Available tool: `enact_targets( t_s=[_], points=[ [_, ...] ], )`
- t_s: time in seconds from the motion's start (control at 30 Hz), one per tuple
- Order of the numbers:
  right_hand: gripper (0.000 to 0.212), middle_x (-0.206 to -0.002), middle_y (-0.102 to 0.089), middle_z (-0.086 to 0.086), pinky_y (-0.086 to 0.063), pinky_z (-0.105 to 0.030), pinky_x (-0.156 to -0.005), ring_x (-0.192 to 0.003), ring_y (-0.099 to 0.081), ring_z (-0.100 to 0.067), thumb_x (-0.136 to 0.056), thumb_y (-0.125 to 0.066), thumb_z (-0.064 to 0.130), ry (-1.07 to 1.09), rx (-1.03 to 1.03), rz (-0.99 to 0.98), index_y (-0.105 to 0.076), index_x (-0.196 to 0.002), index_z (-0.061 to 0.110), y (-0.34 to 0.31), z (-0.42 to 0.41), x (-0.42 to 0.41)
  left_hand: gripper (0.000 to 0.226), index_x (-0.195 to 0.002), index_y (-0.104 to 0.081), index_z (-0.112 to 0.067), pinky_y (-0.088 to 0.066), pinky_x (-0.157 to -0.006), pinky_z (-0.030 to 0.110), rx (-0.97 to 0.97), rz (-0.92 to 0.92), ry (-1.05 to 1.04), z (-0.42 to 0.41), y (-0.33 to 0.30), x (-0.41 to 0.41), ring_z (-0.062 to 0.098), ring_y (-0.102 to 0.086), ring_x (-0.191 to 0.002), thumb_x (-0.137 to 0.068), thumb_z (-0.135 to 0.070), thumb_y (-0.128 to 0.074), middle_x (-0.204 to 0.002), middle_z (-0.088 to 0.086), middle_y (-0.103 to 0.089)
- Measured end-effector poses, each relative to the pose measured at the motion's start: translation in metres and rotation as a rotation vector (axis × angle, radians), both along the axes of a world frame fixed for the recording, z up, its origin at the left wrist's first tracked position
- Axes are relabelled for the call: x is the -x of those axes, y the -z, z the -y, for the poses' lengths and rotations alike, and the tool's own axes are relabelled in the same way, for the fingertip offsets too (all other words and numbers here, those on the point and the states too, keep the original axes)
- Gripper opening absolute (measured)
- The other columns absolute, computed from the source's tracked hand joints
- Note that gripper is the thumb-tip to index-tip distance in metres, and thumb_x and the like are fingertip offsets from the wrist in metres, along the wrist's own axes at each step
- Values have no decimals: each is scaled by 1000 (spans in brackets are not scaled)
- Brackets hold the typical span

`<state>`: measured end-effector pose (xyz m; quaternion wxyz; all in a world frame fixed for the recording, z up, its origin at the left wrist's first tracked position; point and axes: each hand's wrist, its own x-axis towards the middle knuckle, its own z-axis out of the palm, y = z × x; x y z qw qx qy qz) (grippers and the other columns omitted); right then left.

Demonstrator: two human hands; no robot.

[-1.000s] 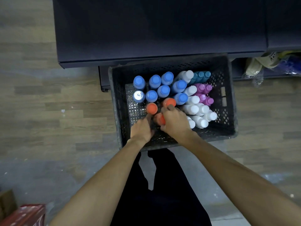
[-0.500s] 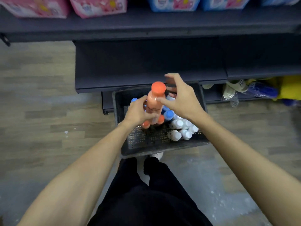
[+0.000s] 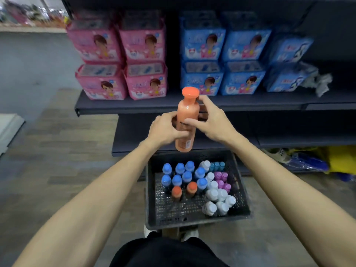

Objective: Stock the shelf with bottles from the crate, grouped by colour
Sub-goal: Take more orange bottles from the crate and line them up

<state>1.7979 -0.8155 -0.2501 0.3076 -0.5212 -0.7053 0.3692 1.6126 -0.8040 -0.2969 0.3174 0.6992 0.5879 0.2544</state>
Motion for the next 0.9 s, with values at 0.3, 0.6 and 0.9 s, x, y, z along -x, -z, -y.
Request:
enact_targets(
  t_s=[0.3,0.6,0.9],
  points=[
    [62,-114,-64,12,-43,-14,-86,-106,-60,-2,-82,-77,37,-51,-316,85,-44,-134,27,-118,-24,13,51,-106,-64,-32,-56,-75,38,-276,70,72,-26,-112,18,3,-66,-82,-61,-53,-78,-90,-14,-71],
    [51,-114,-67,3,-57,-31,-85,-103,-68,-13,-86,-76,14,-142,-433,-154,-50,-130,18,-260,-36,14,40,-118,-66,-15,-53,-91,28,-294,307,328,-29,-242,40,13,-69,-102,-80,-17,-80,-108,-3,-73],
    [48,-119,-69,3,-61,-36,-80,-96,-72,-13,-88,-74,24,-14,-633,-241,-55,-132,19,-319,-59,41,36,-103,-73,-22,-57,-83,35,-566,281,86,-55,-307,45,7,-70,-87,-71,-34,-85,-93,-8,-75]
  ],
)
